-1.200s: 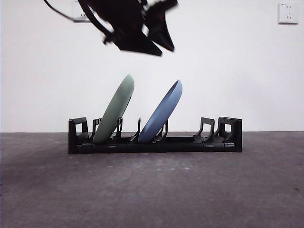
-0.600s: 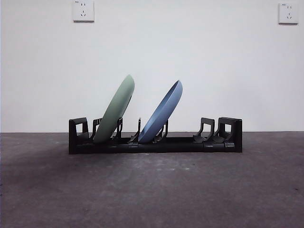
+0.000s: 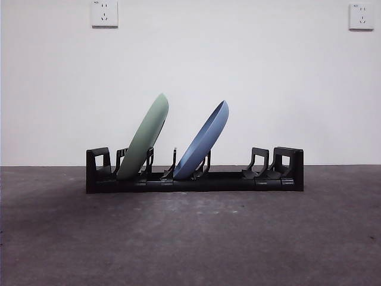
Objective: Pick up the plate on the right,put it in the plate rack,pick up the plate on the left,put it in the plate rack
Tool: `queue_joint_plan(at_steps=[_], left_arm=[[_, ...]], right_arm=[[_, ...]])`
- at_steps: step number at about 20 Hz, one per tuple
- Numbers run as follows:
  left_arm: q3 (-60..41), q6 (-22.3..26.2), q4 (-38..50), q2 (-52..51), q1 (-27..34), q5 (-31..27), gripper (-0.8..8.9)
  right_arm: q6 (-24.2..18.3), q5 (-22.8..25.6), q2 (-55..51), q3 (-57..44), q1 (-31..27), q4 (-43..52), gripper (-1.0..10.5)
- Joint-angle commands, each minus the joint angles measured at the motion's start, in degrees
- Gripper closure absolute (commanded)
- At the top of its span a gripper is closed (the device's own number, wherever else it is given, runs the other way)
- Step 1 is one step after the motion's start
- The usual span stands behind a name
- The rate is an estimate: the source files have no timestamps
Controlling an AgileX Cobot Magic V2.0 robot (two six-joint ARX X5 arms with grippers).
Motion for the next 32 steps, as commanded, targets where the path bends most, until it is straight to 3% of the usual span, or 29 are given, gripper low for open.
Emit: queue_joint_plan(at_steps=[1,4,6,13,18,25,27,29,32], left_arm=[[-0.3,0.7,0.4,-0.1,-0.1,-0.1,6.56],[-0.3,0.7,0.4,-0.1,-0.1,-0.1,6.64],[-0.3,1.1,0.4,-0.2,-0.1,0.2,8.28],[-0.3,1.1,0.2,-0.1,-0.1,0.1,8.17],[-0.3,1.1,0.0,-0.1,-0.1,0.1,8.17],[-0.3,1.4,0.2,1.6,-0.1,-0.2,8.17],[-0.3,3.5,1.1,2.2,0.1,-0.7,8.17],[-0.3,7.6,3.7,1.3,1.5,-5.0,8.17],[-0.9,14.4,11.8,-1.6,9.4,-4.3,8.17]], right_arm=[[-0.5,-0.3,-0.1,-0.3,0.1,-1.3,6.7],[-0.4,-0.3,-0.1,-0.3,0.1,-1.3,6.9],[-1.0,-0.3,-0.1,-0.3,0.1,-1.3,9.7],[-0.7,1.4,0.0,-0.3,0.0,-1.3,9.5],[-0.9,11.4,0.0,-0.3,0.0,-1.3,9.5],[-0.9,18.5,0.0,-0.3,0.0,-1.3,9.5],[-0.9,18.5,0.0,-0.3,0.0,-1.3,9.5],[-0.9,18.5,0.0,-0.3,0.0,-1.3,9.5],[-0.9,18.8,0.0,-0.3,0.0,-1.3,9.5]])
